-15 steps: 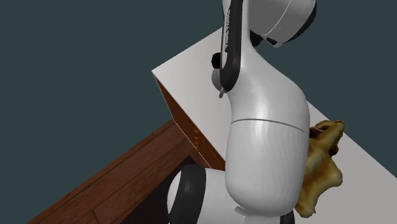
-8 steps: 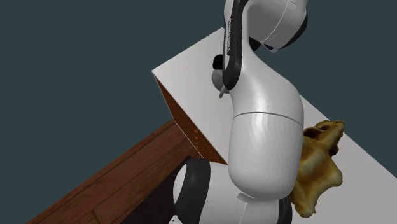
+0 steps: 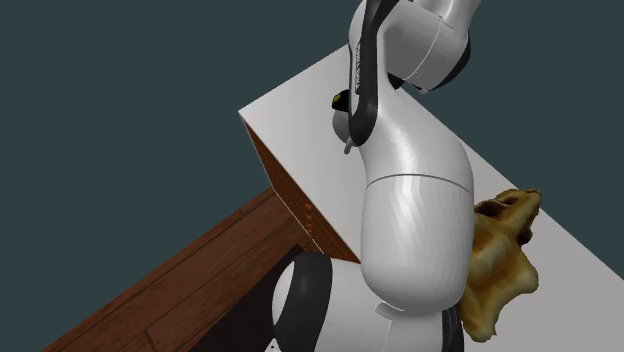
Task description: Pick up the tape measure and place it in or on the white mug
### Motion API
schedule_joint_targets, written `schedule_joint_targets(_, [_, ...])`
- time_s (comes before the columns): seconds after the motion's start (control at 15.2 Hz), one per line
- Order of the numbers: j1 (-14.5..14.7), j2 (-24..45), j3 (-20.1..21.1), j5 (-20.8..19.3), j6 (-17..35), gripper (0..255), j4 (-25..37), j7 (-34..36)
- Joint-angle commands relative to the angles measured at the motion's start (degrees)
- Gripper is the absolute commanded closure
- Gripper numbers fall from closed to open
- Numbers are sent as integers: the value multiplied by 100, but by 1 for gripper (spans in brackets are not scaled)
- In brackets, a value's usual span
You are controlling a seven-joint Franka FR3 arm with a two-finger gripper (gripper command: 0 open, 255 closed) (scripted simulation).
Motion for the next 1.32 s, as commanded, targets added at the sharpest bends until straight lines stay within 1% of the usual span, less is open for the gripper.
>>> schedule_joint_targets(0.0, [0,0,1,1,7,255,-7,-1])
schedule_joint_targets(0.2, [0,0,1,1,7,255,-7,-1])
schedule_joint_targets(0.26, [0,0,1,1,7,0,-7,-1])
schedule_joint_targets(0.59, [0,-1,1,1,7,0,-7,-1])
schedule_joint_targets(0.86, [121,309,-29,-91,-923,0,1235,48])
schedule_joint_targets(1.25, [121,309,-29,-91,-924,0,1235,48])
